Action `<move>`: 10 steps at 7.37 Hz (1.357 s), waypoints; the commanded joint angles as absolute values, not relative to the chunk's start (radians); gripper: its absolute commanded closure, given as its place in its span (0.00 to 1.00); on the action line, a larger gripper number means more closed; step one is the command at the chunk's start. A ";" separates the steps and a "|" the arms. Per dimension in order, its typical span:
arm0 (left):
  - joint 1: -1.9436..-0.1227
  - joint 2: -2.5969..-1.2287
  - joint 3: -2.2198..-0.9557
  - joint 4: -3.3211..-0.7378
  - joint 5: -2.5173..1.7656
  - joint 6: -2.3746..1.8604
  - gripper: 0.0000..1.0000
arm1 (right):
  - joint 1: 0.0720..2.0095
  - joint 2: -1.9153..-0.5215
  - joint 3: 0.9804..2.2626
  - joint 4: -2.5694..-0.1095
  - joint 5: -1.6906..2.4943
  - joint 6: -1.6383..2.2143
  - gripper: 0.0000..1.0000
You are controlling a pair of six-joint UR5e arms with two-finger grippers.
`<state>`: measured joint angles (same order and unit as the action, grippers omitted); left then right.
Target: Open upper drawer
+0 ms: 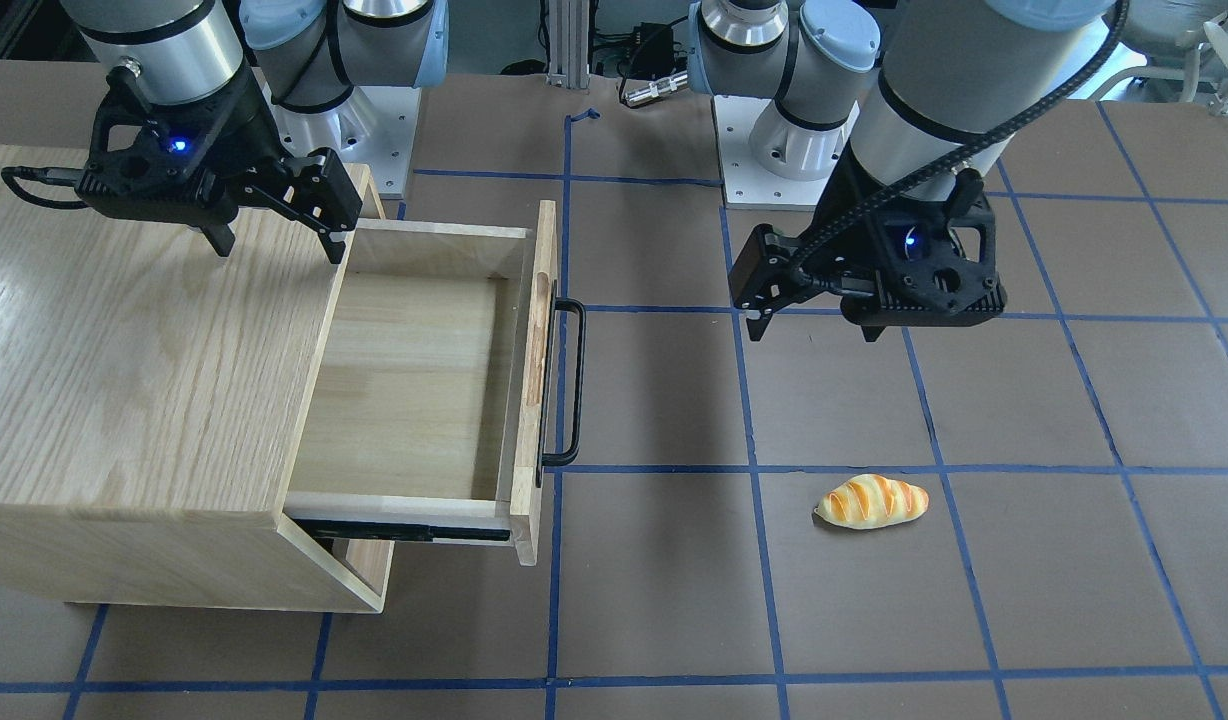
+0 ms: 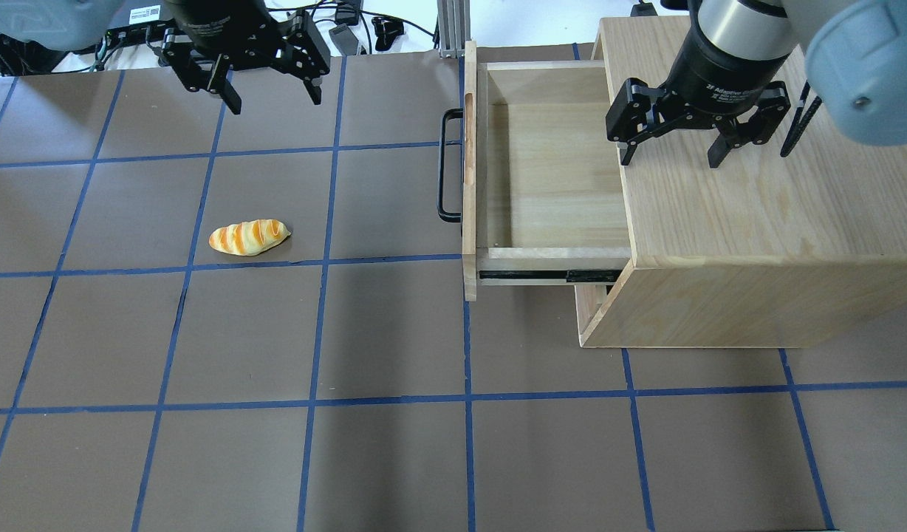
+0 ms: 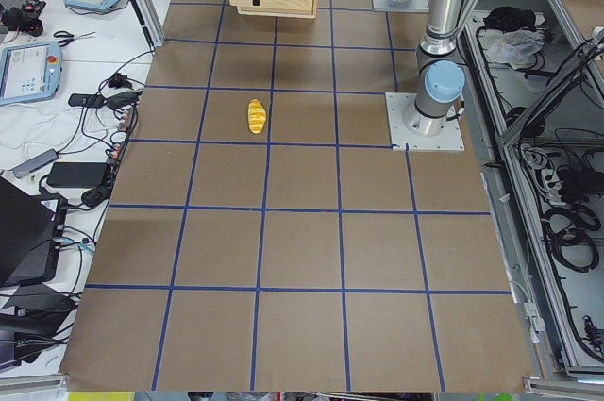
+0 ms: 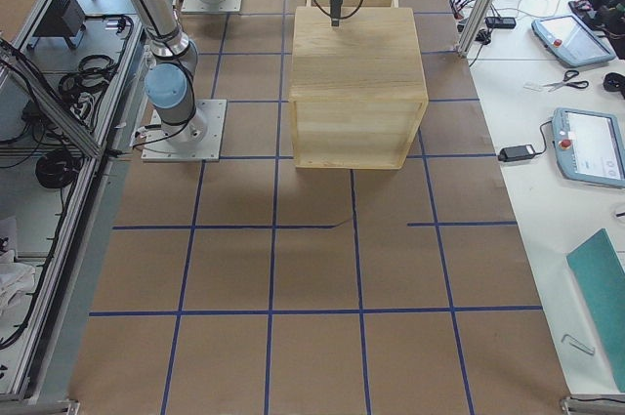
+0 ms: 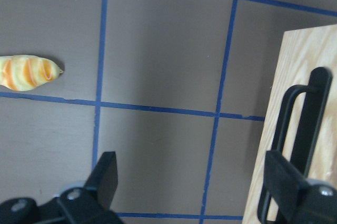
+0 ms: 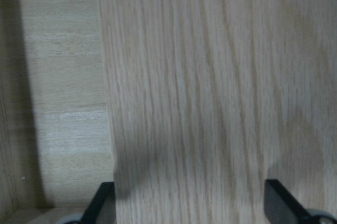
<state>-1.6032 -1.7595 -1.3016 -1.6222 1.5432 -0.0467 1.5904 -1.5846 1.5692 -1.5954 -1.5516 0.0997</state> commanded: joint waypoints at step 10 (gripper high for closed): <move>-1.519 -1.655 -1.456 -1.592 1.625 0.057 0.00 | 1.591 -1.585 1.569 -1.595 -1.551 0.100 0.00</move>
